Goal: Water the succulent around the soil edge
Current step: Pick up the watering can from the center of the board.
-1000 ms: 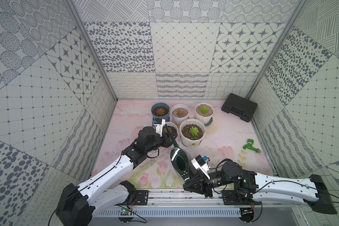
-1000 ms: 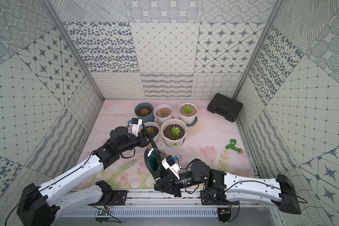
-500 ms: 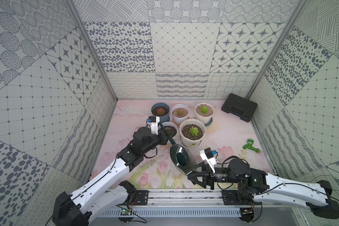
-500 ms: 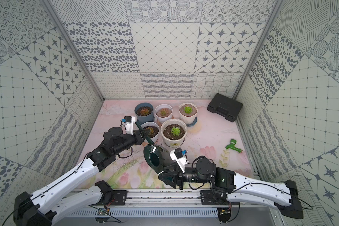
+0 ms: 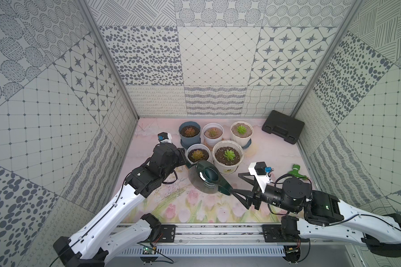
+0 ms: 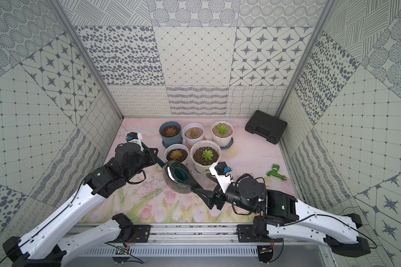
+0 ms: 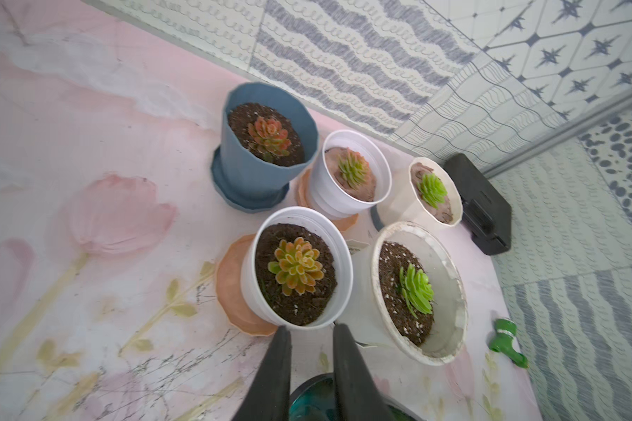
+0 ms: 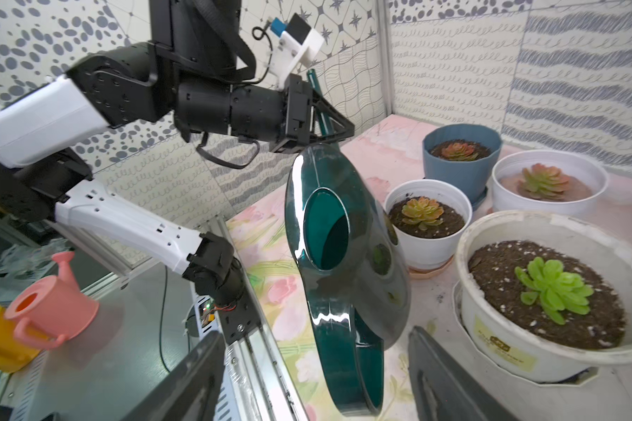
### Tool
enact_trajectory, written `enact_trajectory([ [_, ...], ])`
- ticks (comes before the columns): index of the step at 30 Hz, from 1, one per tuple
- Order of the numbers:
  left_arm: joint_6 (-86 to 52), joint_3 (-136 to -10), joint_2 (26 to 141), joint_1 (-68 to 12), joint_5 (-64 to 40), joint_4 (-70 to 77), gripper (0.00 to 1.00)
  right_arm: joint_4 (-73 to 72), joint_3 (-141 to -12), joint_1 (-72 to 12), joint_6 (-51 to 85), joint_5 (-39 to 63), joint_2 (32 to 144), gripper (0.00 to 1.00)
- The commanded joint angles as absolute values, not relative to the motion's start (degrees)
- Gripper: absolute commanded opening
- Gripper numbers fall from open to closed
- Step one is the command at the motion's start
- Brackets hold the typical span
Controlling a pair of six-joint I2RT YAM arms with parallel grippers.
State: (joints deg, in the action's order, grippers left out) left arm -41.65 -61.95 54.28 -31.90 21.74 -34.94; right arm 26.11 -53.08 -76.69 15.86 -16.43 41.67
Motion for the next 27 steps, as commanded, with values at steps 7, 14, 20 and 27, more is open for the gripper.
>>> enact_trajectory([
  [7, -50.0, -77.2, 56.2, -22.6, 34.0, -59.0, 0.00, 16.6, -57.5, -81.7, 8.6, -38.9, 53.4, 0.79],
  [14, -54.9, -83.9, 60.8, -20.0, 28.2, -59.4, 0.00, 9.0, -55.8, -80.7, 9.9, -43.1, 58.9, 0.76],
  [20, -60.7, -83.8, 60.9, -19.7, 26.1, -58.7, 0.00, 3.2, -54.5, -76.4, 12.9, -41.4, 63.4, 0.70],
  [27, -67.6, -82.9, 60.0, -19.5, 23.1, -58.1, 0.00, -9.7, -48.2, -72.6, 14.3, -43.7, 66.5, 0.60],
])
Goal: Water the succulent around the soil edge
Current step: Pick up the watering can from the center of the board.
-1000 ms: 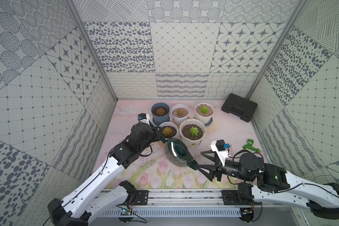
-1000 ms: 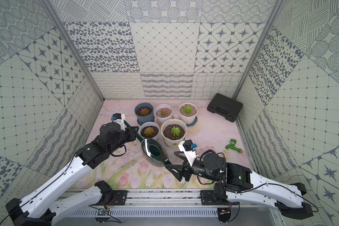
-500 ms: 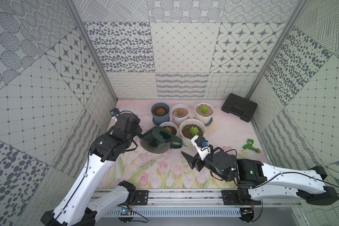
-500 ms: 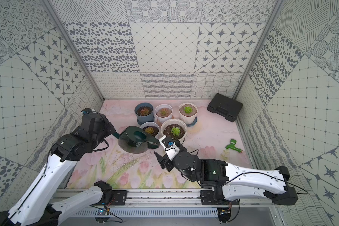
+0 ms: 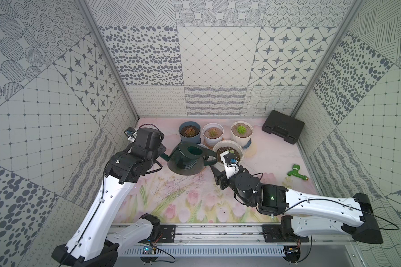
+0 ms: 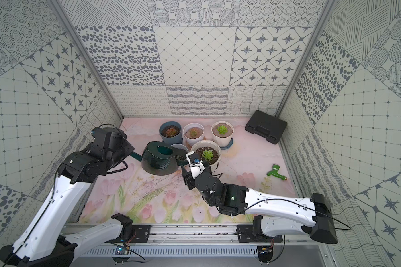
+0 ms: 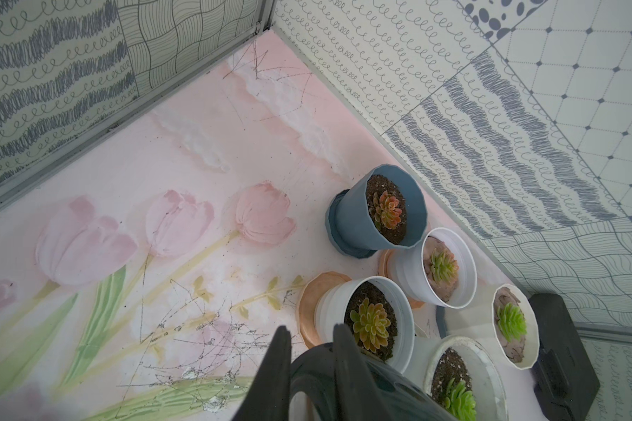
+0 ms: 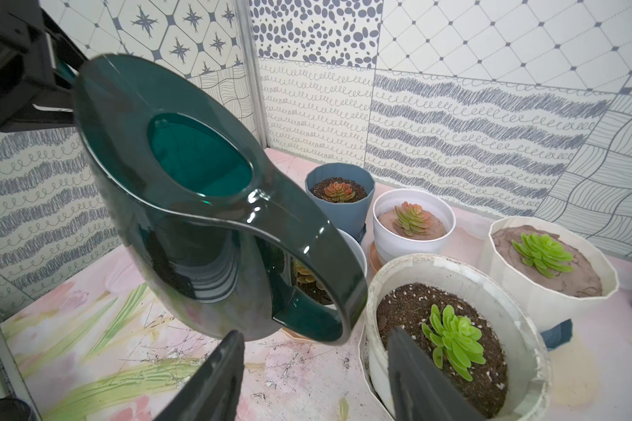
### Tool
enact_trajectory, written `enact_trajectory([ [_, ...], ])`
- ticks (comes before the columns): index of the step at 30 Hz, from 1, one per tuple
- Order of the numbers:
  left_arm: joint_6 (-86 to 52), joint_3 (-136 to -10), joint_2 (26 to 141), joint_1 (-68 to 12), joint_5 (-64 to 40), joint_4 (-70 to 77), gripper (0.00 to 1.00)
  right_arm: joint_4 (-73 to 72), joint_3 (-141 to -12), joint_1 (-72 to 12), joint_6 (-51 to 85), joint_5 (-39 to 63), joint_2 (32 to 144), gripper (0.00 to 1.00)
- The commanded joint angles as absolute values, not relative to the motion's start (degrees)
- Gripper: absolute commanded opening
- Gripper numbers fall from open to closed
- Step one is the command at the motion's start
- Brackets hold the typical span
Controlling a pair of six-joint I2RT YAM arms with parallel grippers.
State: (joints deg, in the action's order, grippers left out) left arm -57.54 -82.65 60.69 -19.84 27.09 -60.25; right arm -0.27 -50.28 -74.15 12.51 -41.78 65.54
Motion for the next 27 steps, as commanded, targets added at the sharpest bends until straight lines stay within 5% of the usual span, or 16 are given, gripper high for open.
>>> enact_trajectory([
  [1, -68.4, -82.6, 59.9, -19.6, 22.4, -57.9, 0.00, -11.4, -47.3, -71.7, 14.8, -43.9, 67.0, 0.58],
  [12, -70.6, -78.0, 58.7, -19.6, 17.9, -54.0, 0.00, -24.3, -45.5, -66.2, 14.6, -42.0, 72.6, 0.51],
  [23, -73.1, -73.8, 56.7, -19.6, 14.3, -50.2, 0.00, -28.7, -45.2, -65.7, 14.9, -43.3, 74.5, 0.00],
  [27, -72.4, -71.3, 55.9, -19.6, 11.1, -46.4, 0.00, -31.3, -46.8, -65.0, 11.7, -44.7, 75.1, 0.00],
])
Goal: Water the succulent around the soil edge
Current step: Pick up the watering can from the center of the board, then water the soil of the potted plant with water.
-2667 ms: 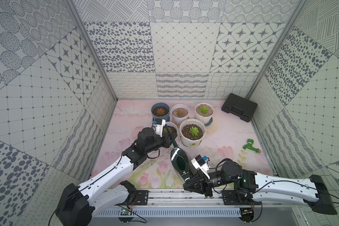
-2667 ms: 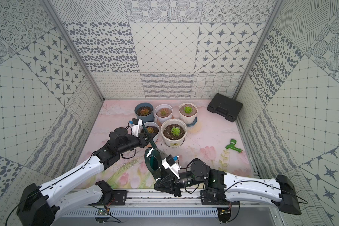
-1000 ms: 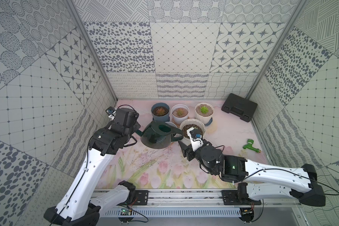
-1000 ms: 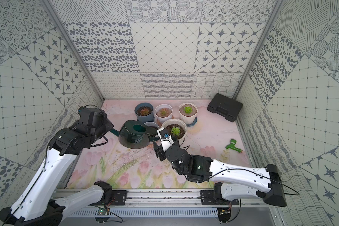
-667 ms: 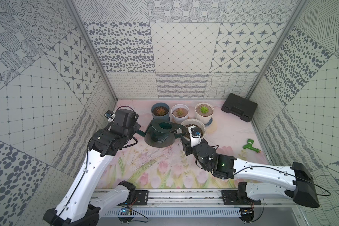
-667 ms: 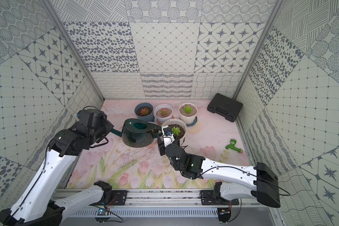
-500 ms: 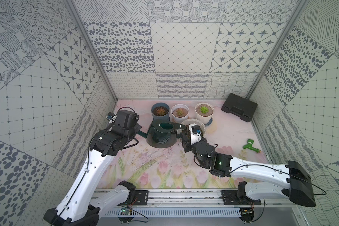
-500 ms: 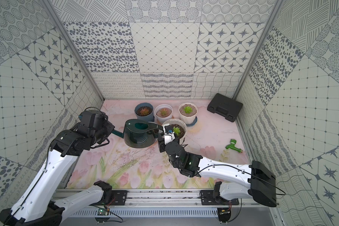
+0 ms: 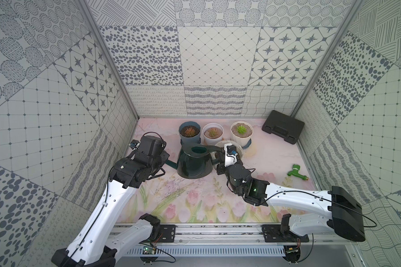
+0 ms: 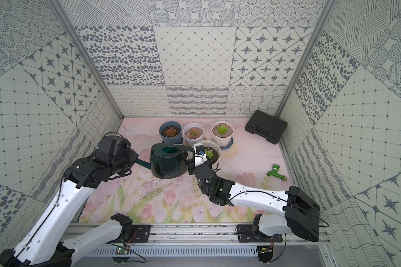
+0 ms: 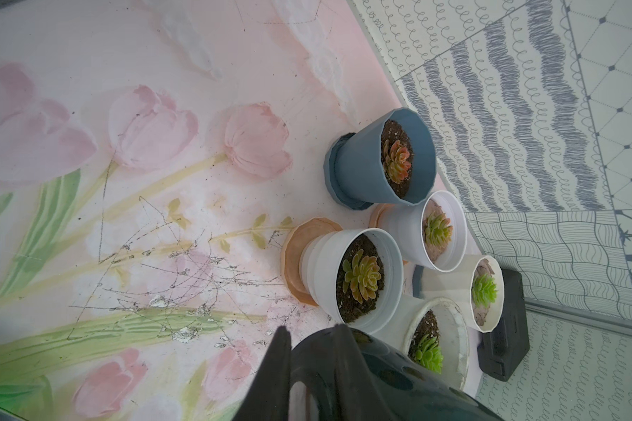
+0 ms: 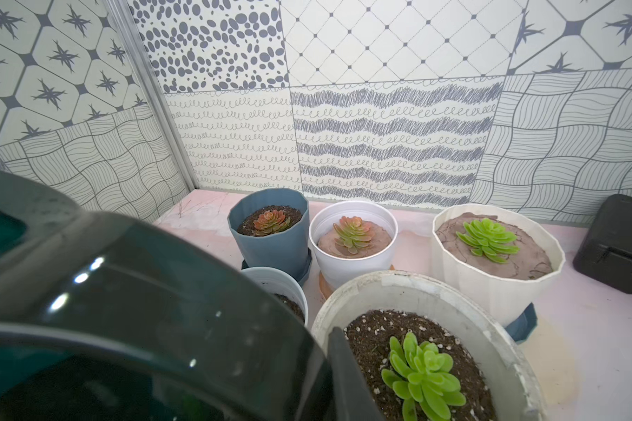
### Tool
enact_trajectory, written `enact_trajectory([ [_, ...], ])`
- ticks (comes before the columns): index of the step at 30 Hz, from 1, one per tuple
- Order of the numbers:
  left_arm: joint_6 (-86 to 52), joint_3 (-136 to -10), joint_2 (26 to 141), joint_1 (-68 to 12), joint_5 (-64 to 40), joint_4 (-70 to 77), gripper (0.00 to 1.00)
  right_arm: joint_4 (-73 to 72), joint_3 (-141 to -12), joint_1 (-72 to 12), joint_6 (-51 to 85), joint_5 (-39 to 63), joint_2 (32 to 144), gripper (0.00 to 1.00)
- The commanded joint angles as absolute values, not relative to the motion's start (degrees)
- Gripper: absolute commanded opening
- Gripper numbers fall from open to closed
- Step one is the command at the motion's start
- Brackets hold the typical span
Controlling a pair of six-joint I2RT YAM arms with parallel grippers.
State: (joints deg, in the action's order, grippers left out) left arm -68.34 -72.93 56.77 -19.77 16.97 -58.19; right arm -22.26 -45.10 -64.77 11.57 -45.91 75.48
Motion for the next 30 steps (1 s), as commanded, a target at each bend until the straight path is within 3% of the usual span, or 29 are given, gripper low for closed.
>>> enact_trajectory([
  [1, -70.8, -71.1, 55.9, -19.7, 9.9, -45.0, 0.00, -31.0, -47.6, -64.8, 11.2, -45.7, 75.2, 0.00],
  [4, -65.5, -72.0, 55.9, -19.7, 7.1, -43.2, 0.01, -27.5, -50.6, -63.1, 10.7, -48.9, 74.4, 0.00],
  [5, -63.2, -72.4, 55.8, -19.7, 6.1, -42.6, 0.14, -25.9, -51.6, -62.2, 10.9, -49.3, 73.8, 0.00],
  [7, -58.9, -74.4, 55.9, -19.7, 5.4, -43.8, 0.52, -23.3, -53.2, -60.0, 10.3, -49.6, 72.3, 0.00],
  [8, -56.1, -76.2, 56.0, -19.7, 5.1, -45.0, 0.65, -21.9, -54.3, -58.8, 9.5, -49.7, 71.5, 0.00],
  [14, -38.7, -85.2, 54.2, -19.7, 6.4, -52.5, 0.99, -10.1, -59.7, -49.5, 3.7, -47.9, 66.1, 0.00],
  [21, -28.0, -77.7, 46.1, -19.7, 7.0, -50.3, 0.99, 2.7, -62.7, -40.5, -5.4, -48.7, 56.2, 0.00],
  [30, -21.3, -69.4, 39.3, -19.6, 1.9, -46.8, 0.99, 12.5, -61.9, -38.5, -11.0, -58.4, 49.3, 0.00],
])
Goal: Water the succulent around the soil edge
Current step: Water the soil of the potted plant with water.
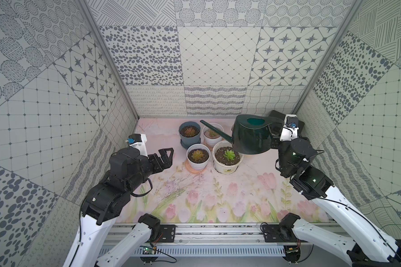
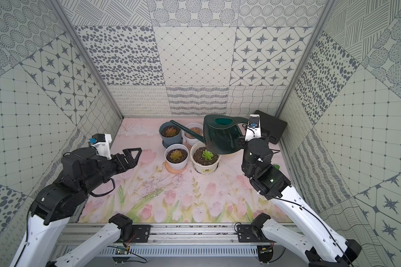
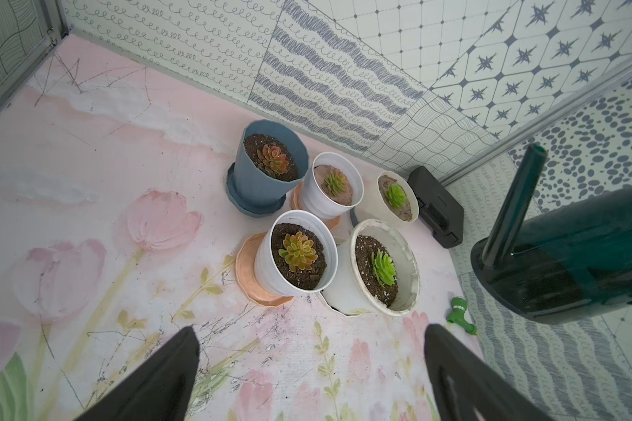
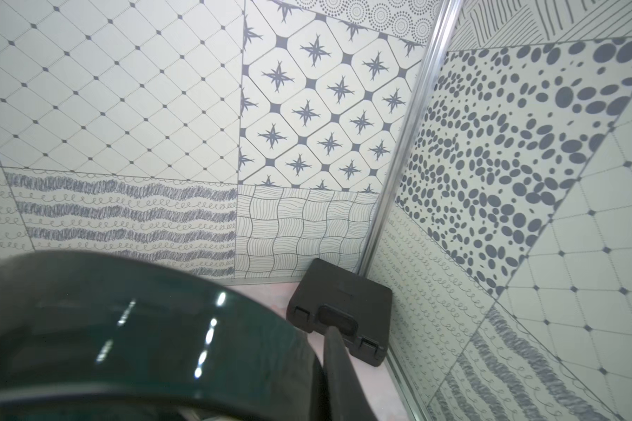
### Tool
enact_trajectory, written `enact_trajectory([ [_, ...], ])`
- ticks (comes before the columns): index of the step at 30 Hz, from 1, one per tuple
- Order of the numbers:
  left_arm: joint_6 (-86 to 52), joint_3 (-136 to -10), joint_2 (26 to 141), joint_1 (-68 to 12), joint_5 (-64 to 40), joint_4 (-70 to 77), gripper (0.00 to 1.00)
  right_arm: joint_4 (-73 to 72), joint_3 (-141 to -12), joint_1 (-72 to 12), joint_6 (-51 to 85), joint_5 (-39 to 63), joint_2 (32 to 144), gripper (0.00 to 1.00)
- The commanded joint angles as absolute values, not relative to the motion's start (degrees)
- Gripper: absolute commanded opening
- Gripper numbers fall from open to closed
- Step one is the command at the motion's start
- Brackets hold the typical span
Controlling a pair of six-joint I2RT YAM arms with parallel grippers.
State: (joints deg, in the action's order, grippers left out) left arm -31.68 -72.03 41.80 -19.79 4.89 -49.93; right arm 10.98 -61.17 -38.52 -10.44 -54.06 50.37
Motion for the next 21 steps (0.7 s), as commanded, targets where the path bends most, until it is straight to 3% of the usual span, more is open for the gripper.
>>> enact_trajectory([
  [1, -20.9, -68.3, 38.8, -19.7, 0.8, -46.1, 0.99, 14.4, -61.5, -38.5, -10.8, -59.6, 48.9, 0.00],
  [12, -18.2, -56.4, 35.5, -19.7, -5.3, -39.5, 0.99, 26.3, -61.1, -38.3, -15.2, -73.2, 47.5, 0.00],
  [21, -17.7, -53.3, 33.9, -19.6, -6.0, -38.6, 0.99, 30.0, -61.8, -38.3, -15.8, -74.0, 48.5, 0.00],
])
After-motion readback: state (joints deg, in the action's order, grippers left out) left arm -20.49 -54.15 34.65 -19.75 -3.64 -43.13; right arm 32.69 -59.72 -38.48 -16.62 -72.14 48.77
